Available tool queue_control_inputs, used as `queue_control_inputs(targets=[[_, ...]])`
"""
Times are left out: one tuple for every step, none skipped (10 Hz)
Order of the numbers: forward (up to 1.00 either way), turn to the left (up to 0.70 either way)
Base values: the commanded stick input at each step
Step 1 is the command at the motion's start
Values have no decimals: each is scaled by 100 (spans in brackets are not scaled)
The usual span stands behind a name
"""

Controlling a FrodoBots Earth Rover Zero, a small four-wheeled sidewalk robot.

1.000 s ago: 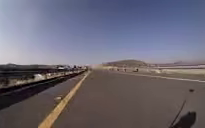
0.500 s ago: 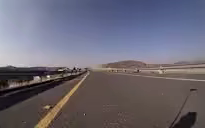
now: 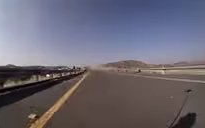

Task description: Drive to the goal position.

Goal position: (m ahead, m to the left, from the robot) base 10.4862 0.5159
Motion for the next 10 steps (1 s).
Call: queue_control_inputs(targets=[[85, 0], [85, 0], [85, 0], [85, 0], [85, 0], [85, 0], [85, 0], [85, 0], [85, 0], [85, 0]])
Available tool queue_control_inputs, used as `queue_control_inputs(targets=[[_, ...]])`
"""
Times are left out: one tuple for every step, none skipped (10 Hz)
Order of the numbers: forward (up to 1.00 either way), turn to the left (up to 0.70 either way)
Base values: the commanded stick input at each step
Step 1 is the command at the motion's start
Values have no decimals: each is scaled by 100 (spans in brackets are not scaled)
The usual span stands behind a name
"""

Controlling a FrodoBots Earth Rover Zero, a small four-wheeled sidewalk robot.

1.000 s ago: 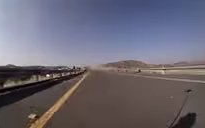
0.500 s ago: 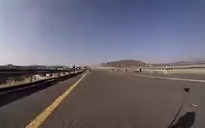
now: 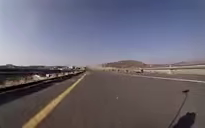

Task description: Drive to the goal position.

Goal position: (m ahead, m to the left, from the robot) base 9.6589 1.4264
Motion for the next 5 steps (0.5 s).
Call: queue_control_inputs(targets=[[85, 0], [85, 0], [85, 0], [85, 0], [85, 0]])
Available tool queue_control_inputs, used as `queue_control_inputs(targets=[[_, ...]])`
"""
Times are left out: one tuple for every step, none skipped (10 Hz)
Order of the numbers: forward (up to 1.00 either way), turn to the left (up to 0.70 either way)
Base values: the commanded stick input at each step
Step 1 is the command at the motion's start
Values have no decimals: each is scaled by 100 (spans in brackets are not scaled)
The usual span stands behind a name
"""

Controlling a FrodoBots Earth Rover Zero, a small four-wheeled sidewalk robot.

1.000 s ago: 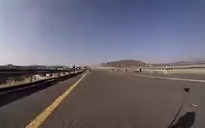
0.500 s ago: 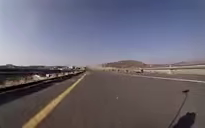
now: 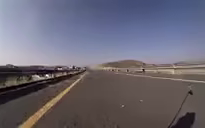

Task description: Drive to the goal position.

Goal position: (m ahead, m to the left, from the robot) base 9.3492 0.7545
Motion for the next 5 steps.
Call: queue_control_inputs(targets=[[85, 9], [85, 21], [85, 33], [85, 0], [85, 0]])
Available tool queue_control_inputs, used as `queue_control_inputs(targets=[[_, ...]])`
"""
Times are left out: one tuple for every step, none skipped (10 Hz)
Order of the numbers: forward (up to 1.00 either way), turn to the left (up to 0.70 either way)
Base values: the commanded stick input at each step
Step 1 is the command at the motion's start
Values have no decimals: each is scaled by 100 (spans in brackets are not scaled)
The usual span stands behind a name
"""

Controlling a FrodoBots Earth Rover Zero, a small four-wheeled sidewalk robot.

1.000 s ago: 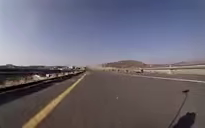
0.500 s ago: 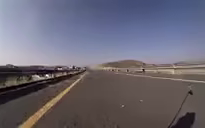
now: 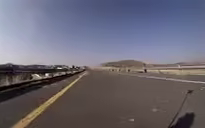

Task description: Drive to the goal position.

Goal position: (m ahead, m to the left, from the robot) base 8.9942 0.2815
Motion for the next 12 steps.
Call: queue_control_inputs(targets=[[85, 0], [85, 0], [85, 0], [85, 0], [85, 0], [85, 0], [85, 0], [85, 0], [85, 0], [85, 0], [85, 0], [85, 0]])
